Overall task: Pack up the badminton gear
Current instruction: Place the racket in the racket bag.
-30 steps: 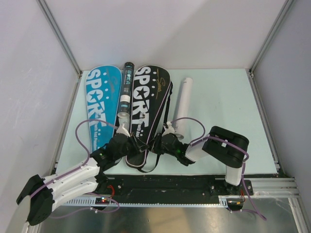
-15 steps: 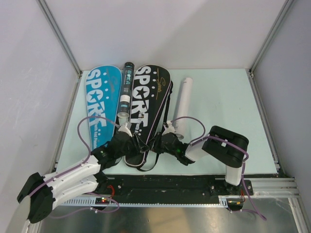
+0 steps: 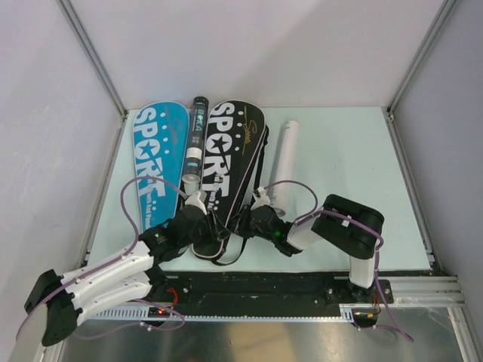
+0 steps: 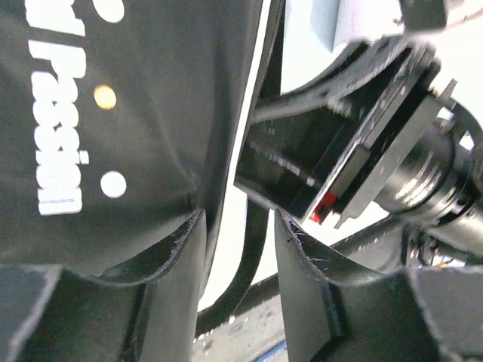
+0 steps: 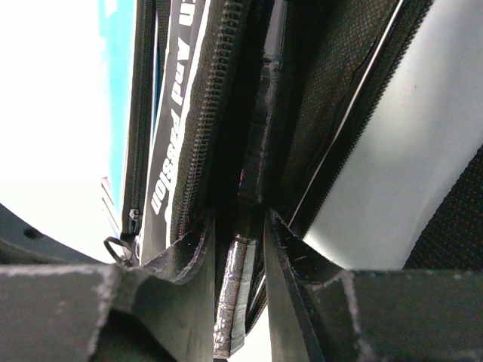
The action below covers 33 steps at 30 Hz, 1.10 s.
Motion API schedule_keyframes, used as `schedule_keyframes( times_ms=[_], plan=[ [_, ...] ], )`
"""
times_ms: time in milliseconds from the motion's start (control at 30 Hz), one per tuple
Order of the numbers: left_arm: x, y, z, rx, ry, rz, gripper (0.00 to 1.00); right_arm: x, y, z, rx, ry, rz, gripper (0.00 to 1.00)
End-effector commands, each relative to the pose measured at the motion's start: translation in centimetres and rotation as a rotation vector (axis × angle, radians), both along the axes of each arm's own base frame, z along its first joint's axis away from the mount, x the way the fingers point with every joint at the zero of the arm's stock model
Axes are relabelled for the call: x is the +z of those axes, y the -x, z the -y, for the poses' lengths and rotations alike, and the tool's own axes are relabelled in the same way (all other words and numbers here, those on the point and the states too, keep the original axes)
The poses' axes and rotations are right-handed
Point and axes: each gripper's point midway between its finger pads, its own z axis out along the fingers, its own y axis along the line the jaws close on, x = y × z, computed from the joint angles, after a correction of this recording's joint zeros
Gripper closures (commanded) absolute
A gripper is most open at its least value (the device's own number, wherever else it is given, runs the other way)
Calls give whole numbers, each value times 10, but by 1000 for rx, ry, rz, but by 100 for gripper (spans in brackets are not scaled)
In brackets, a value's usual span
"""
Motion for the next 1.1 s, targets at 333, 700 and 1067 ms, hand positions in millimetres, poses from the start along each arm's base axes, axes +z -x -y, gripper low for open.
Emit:
schedule_keyframes(
  times_ms=[333,700,1067],
  plan=[
    [-4,19,-27,-99,-254,-4,57,59,-24,-16,-21,-150,123,86],
    [-6,7,-20,-127,-382,25,56,62,-25,-15,-22,-152,119,85],
    [-12,5,-16,-182,-464,42,65,59,-24,-13,1,-128,126,84]
  ],
)
